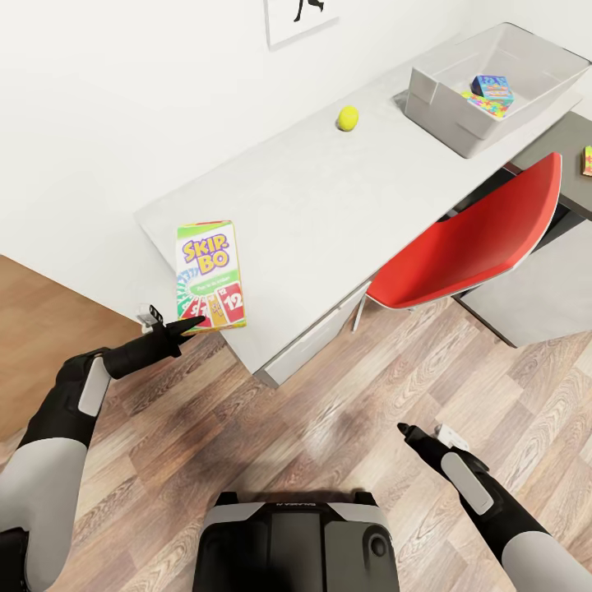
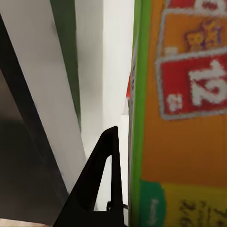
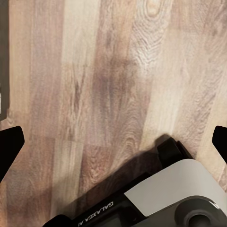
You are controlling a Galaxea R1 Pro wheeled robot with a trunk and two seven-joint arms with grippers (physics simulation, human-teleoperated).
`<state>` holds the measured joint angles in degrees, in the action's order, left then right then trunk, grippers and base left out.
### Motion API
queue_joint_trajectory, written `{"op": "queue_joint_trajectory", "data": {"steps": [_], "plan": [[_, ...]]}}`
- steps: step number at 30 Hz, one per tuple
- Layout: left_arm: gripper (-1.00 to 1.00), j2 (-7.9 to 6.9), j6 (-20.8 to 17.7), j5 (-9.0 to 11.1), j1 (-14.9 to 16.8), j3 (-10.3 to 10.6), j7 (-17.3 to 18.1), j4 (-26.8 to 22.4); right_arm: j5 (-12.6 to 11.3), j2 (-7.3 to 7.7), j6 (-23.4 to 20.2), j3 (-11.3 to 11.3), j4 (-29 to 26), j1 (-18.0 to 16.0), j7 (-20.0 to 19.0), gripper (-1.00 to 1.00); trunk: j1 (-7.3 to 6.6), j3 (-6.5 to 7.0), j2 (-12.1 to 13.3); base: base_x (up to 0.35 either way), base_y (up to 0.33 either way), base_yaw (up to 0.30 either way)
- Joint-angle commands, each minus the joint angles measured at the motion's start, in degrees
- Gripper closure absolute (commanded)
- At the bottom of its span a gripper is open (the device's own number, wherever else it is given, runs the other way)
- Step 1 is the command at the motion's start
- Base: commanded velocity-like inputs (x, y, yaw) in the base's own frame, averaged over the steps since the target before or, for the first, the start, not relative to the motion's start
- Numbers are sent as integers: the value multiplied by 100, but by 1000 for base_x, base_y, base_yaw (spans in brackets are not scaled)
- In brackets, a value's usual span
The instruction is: Put all the toys in the child's room - the three board games (two on the bed and one on the table), the two jigsaw puzzles on the table, and the tennis ball on the table - inside the toy box on the table in the child's room.
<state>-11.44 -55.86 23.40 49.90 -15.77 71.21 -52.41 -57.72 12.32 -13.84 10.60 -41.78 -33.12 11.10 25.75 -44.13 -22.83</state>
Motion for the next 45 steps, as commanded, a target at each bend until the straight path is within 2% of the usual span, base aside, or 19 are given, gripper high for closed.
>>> {"op": "queue_joint_trajectory", "data": {"steps": [1,7,27,35,45], "plan": [[100,-3,-89,13,4,-1,7,-44,-46,8,-5,30,-13,-2,50,-100,3,-6,-9,0,0,0],[100,-7,-326,9,-67,-7,7,-398,-46,7,-11,30,-14,-2,50,-100,3,-6,-9,0,0,0],[100,-8,-389,14,-112,-5,7,-636,-61,1,-29,13,-22,-2,58,-100,3,-6,-9,0,0,0],[100,-10,-414,14,-275,2,46,-1217,-64,4,-22,13,-23,-2,58,-100,3,-6,-9,0,0,0],[100,-16,-414,1,-405,27,60,-1719,-62,7,-16,13,-23,-2,51,-100,3,-6,-9,0,0,0]]}}
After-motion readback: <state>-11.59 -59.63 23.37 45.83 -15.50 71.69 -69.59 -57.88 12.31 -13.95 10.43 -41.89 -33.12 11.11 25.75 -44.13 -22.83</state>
